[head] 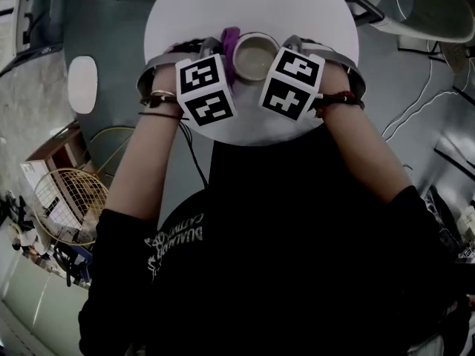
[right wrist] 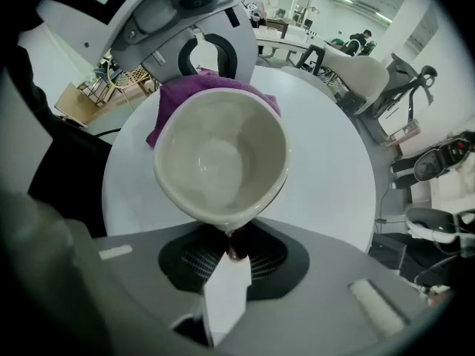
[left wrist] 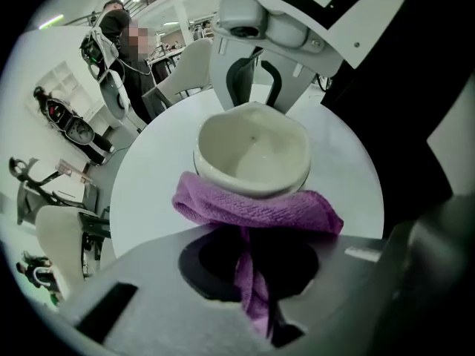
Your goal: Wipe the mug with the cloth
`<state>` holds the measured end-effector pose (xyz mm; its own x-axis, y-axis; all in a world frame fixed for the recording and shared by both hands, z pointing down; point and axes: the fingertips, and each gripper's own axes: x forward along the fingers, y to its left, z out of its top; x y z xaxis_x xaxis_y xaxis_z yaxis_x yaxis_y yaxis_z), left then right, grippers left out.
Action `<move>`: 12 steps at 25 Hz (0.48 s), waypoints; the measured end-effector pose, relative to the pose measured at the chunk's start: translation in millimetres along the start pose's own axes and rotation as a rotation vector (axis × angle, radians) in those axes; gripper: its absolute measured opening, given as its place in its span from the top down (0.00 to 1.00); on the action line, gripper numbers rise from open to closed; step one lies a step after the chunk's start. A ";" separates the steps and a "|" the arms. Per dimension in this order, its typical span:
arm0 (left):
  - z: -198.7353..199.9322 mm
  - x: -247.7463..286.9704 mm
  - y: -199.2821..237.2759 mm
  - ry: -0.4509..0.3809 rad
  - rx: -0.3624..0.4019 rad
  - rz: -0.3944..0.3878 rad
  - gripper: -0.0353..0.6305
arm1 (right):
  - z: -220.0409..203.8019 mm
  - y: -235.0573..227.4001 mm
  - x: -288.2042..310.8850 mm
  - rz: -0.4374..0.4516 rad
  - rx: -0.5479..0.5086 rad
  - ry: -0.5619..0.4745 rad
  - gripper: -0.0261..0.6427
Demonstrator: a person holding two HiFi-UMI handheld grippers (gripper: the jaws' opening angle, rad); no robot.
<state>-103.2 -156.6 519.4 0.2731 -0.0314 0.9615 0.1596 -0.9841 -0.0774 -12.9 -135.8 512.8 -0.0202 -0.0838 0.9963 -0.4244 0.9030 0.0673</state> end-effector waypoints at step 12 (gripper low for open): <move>-8.7 -4.5 -23.3 -0.029 -0.136 0.013 0.92 | 7.1 10.7 1.3 0.039 0.110 -0.009 0.85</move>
<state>-116.4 -135.0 519.2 0.3017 -0.0415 0.9525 0.0261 -0.9983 -0.0518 -23.9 -129.3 514.4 -0.0463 -0.0536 0.9975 -0.5201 0.8538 0.0218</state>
